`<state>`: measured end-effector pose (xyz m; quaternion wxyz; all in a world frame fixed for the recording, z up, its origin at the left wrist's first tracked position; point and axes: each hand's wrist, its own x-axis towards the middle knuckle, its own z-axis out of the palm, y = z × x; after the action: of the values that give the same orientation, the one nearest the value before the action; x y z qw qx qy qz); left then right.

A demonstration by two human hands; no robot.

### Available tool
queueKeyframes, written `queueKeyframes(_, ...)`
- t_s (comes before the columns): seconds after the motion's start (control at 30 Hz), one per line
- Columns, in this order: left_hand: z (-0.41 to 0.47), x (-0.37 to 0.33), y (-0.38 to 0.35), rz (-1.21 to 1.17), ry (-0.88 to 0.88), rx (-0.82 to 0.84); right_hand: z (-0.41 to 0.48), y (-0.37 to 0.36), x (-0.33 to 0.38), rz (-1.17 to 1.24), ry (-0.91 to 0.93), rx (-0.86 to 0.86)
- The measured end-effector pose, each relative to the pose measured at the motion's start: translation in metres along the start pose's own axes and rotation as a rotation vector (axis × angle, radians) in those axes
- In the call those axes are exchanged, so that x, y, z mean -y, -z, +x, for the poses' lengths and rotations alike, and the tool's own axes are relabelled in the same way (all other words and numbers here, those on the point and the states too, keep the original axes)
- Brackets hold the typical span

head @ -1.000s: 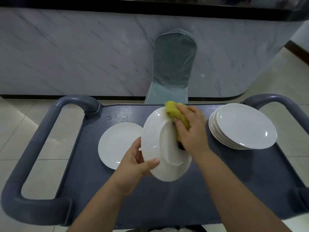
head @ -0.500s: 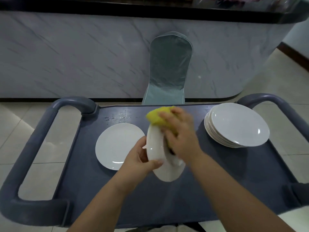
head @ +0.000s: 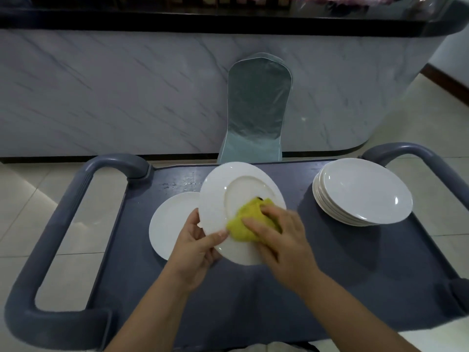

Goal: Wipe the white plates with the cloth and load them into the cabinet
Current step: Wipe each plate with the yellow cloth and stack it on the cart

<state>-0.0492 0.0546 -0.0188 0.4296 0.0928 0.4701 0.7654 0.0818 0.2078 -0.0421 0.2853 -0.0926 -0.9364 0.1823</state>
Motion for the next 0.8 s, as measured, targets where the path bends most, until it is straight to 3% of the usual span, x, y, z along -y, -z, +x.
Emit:
queueKeyframes(0.17, -0.002, -0.003, 0.006, 0.114, 0.032, 0.091, 0.014, 0.024, -0.038, -0.008, -0.319, -0.047)
queueKeyframes(0.2, -0.001, -0.002, 0.002, 0.156, 0.032, 0.126, 0.035, 0.023, -0.034, -0.013, -0.276, -0.047)
queueKeyframes(0.3, 0.006, -0.002, -0.011, 0.158, 0.012, 0.121, 0.091, 0.012, -0.008, -0.035, 0.14, 0.09)
queueKeyframes(0.33, 0.008, -0.003, -0.013, 0.107, 0.002, 0.106, 0.106, 0.009, -0.004, -0.031, 0.198, 0.138)
queueKeyframes(0.37, 0.011, -0.005, -0.014, 0.045, -0.01, 0.094, 0.12, 0.008, -0.006, -0.008, 0.157, 0.159)
queueKeyframes(0.5, 0.018, -0.018, -0.005, -0.12, -0.062, 0.004, 0.128, 0.012, -0.062, 0.123, -0.307, 0.068)
queueKeyframes(0.6, 0.028, -0.019, -0.001, -0.291, -0.057, -0.114, 0.076, 0.005, -0.063, 0.113, -0.446, 0.047)
queueKeyframes(0.67, 0.036, -0.014, -0.007, -0.375, -0.043, -0.197, 0.04, -0.015, -0.024, 0.129, -0.397, -0.036)
queueKeyframes(0.8, 0.044, -0.005, -0.013, -0.39, 0.004, -0.245, 0.017, -0.035, 0.021, 0.017, -0.1, -0.062)
